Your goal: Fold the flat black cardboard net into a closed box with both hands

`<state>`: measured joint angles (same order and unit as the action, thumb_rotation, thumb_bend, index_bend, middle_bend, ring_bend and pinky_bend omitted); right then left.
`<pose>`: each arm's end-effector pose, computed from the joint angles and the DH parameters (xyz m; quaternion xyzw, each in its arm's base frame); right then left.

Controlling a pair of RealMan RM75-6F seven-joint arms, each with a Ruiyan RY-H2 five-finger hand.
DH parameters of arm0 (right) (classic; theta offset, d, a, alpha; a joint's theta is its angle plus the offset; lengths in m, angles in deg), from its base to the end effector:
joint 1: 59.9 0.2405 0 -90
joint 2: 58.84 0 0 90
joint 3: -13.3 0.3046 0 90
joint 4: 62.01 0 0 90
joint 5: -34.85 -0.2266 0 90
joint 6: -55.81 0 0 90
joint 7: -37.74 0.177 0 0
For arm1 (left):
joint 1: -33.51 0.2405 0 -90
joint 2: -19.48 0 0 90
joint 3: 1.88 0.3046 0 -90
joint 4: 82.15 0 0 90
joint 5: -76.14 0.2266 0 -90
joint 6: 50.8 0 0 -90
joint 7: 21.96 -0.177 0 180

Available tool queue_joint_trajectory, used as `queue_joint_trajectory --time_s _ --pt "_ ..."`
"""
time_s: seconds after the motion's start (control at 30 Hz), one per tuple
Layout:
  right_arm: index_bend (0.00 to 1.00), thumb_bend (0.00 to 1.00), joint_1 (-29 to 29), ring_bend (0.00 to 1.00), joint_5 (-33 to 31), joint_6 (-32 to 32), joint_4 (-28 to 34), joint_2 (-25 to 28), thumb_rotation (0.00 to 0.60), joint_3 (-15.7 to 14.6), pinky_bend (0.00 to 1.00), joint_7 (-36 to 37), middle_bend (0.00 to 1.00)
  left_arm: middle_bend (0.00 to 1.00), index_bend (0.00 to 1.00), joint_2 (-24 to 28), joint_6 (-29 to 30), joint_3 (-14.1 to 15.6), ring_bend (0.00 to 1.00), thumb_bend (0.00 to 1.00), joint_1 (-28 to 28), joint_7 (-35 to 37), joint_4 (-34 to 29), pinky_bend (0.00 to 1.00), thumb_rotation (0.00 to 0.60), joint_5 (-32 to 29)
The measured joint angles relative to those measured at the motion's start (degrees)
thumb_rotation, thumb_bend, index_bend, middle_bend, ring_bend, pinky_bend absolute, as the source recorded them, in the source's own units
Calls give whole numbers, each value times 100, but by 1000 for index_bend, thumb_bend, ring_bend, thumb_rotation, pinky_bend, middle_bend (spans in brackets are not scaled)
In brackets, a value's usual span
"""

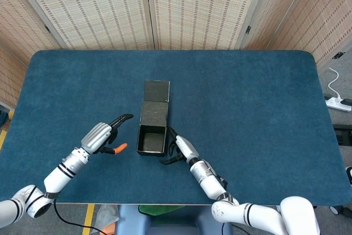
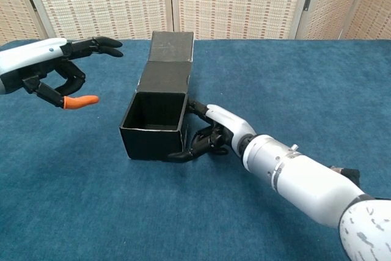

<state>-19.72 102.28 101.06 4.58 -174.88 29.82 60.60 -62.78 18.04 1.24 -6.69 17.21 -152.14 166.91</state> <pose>-0.1215 -0.3610 -0.2054 0.5253 -0.6987 0.4571 0.1641 -0.2365 0.3961 0.0149 -0.6830 -0.4702 -0.5048 0.2401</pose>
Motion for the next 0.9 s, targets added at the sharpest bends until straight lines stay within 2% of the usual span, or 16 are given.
queue_joint_trajectory --time_s 0.17,0.33,0.47,0.7,0.9 --pt "0 14 -169 567 111 96 311 196 600 -153 1000 12 0 107 0 96 -399 -44 756 329 -7 320 -133 841 600 -178" --pt "0 16 -301 565 82 210 434 392 600 -158 1000 -18 0 12 0 172 -878 1 700 262 -70 477 -167 839 600 -241" --pt "0 18 -425 565 82 245 752 696 600 -187 1000 7 0 0 0 163 -1351 57 689 248 -146 684 -107 841 600 -298" --pt "0 33 -716 566 250 509 2014 1641 600 -180 1000 113 35 0 0 -249 -1918 46 687 240 -291 1326 410 853 600 -385" --pt "0 35 -892 572 351 963 3056 2518 600 166 1000 127 65 0 0 -720 -2104 -60 687 235 -450 1899 983 857 600 -340"
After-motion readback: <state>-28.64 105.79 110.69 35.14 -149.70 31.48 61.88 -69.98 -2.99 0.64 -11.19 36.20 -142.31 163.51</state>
